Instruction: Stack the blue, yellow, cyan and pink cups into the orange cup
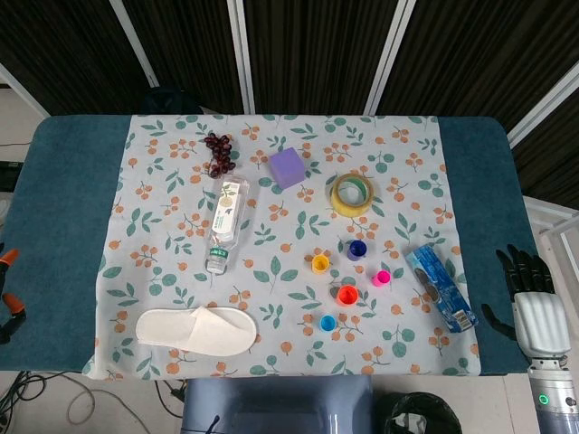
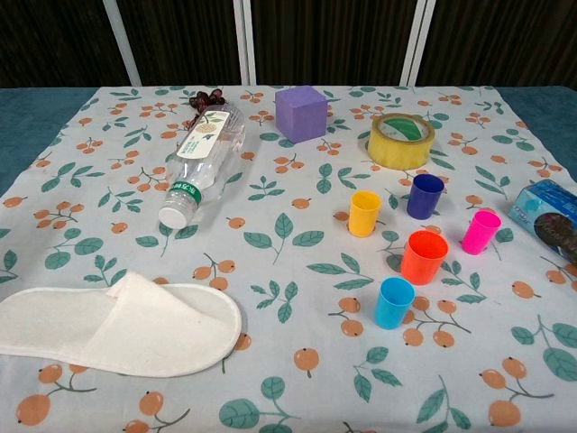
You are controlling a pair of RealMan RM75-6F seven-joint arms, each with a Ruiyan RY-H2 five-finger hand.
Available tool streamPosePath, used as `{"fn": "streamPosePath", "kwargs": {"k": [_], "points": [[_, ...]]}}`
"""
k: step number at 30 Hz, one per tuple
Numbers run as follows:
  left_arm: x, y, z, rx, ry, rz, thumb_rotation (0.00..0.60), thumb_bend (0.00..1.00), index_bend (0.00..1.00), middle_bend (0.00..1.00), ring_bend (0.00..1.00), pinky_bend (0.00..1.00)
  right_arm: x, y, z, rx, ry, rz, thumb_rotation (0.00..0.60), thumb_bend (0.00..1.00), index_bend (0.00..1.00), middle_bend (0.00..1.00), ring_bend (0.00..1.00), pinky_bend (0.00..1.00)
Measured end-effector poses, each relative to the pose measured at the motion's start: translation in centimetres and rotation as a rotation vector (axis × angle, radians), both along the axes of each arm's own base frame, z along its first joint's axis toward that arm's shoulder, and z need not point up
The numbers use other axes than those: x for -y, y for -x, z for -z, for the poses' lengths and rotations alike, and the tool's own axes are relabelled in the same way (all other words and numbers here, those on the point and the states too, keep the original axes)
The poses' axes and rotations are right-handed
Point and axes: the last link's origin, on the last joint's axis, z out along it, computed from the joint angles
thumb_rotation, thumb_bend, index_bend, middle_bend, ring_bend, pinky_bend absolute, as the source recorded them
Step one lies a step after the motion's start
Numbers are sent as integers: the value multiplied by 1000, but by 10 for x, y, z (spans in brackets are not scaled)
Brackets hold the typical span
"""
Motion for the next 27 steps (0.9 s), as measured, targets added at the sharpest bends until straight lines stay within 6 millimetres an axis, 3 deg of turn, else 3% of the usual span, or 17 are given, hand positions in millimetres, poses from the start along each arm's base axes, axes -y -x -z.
{"fn": "streamPosePath", "kwargs": {"k": [27], "points": [[-2,-1,2,1,3,9,600,814,121,30,18,79,-6,-7,4,6,-40,-8,600,343,0,0,0,61]]}}
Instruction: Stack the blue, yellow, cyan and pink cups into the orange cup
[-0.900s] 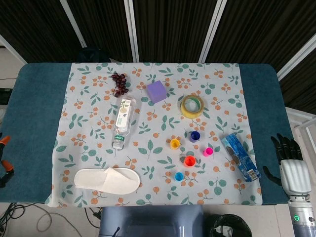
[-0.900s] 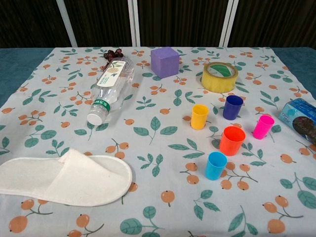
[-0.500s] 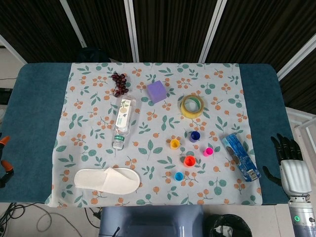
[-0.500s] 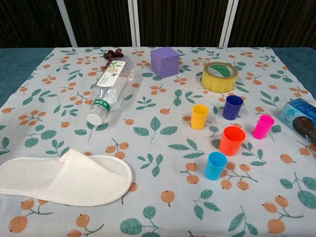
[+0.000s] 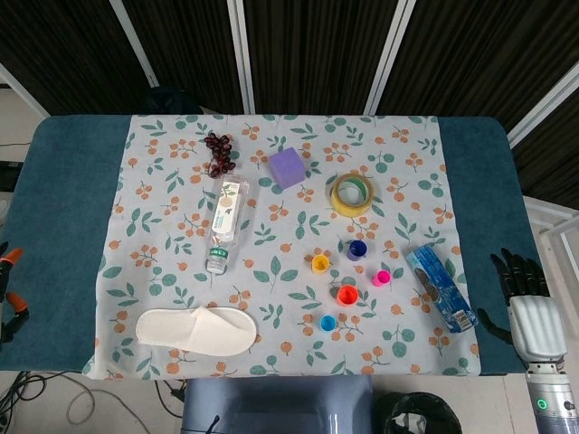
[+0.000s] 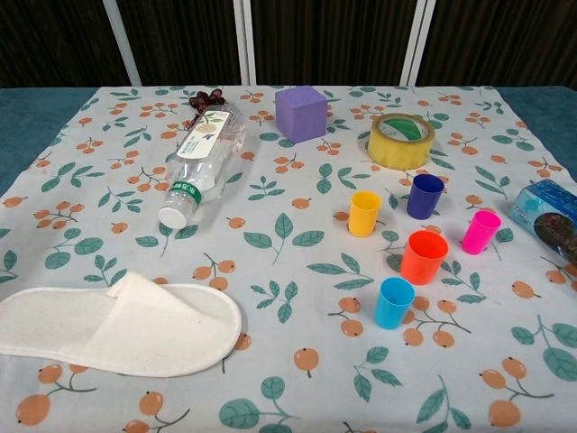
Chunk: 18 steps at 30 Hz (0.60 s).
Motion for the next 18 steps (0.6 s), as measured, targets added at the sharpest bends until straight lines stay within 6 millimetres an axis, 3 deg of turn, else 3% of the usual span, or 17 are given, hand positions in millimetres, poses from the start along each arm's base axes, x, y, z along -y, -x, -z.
{"fn": "streamPosePath", "kwargs": {"k": [12,18], "points": [[0,-1,0,0,-10,-1,600,814,120,30,18,79,0,-2,-2,52,-35,6,600,341,0,0,0,61],[-1,-1,0,2,-8,-5,600,814,121,30,18,79,13,-11,-6,22,-76,3,600,340,0,0,0,55]]}}
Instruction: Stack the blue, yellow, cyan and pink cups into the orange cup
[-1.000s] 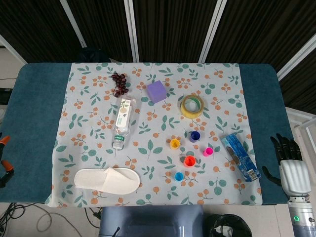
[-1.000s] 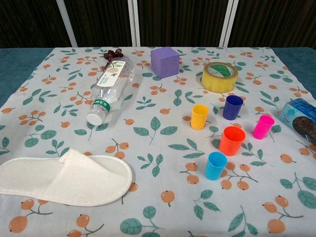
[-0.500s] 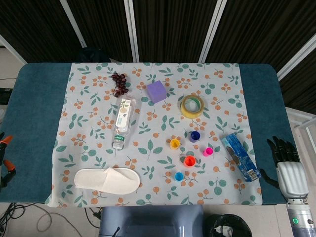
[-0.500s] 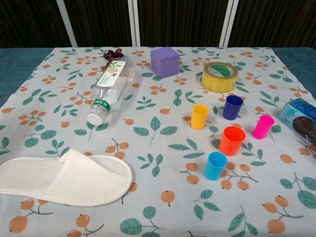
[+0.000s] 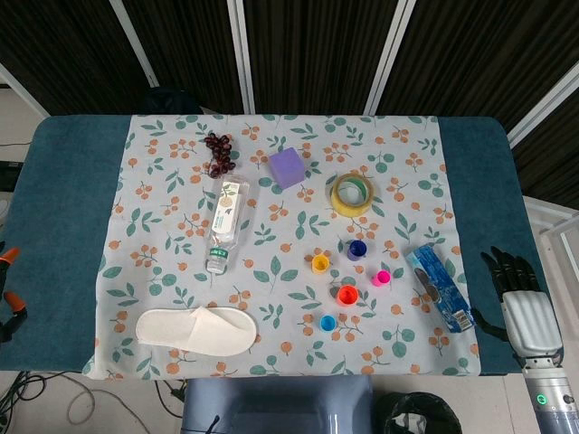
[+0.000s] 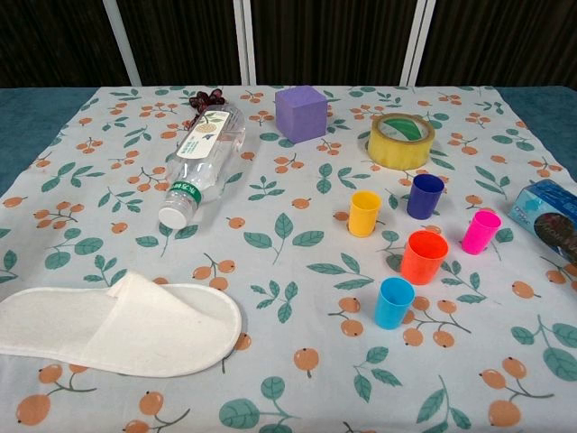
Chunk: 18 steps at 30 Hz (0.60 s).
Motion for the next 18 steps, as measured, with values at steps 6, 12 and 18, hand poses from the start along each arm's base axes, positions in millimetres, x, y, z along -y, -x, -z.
{"fn": "streamPosePath", "kwargs": {"k": [6,12,18], "points": [[0,-1,1,1,4,0,600,814,121,30,18,79,30,-24,-1,16,-91,-12,600,341,3,0,0,28],[0,-1,0,9,0,-1,600,814,127,30,18,79,80,-61,-3,45,-185,-28,600,341,31,0,0,11],[1,0,-1,19,-3,-7,600,814,129,30,18,76,118,-92,1,-22,-228,-19,600,341,107,0,0,11]]}}
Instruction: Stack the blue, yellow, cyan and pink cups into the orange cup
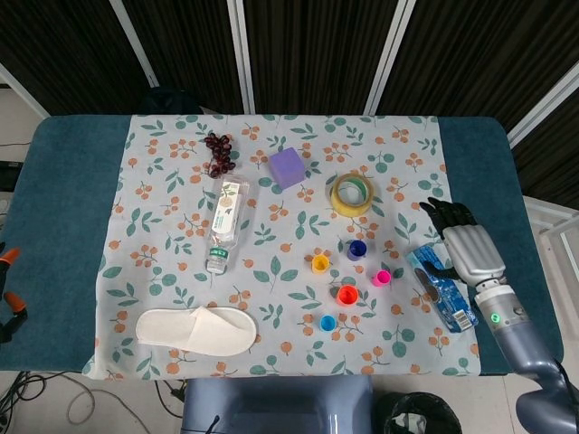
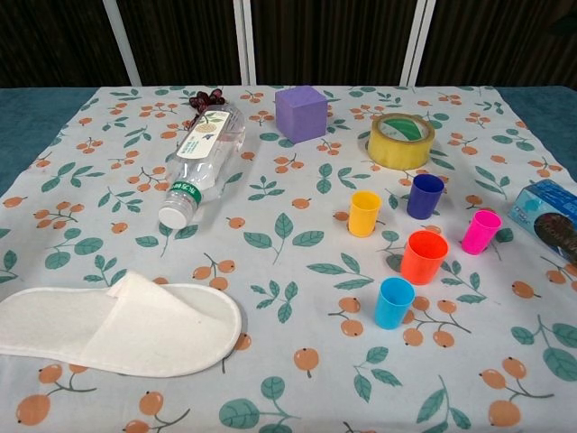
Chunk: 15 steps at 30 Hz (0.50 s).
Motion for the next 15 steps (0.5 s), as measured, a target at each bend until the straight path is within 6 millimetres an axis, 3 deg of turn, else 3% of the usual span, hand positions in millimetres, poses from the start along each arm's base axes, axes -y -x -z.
{"fn": "streamPosePath", "kwargs": {"k": [7,15], "points": [[1,0,-1,13,-4,-3,600,813,129,30,18,76,31,-36,30,-80,-64,9,600,341,213,0,0,11],[1,2,-3,29,-9,-10,600,814,129,30,18,76,48,-71,87,-121,-130,28,600,340,302,0,0,11]]}}
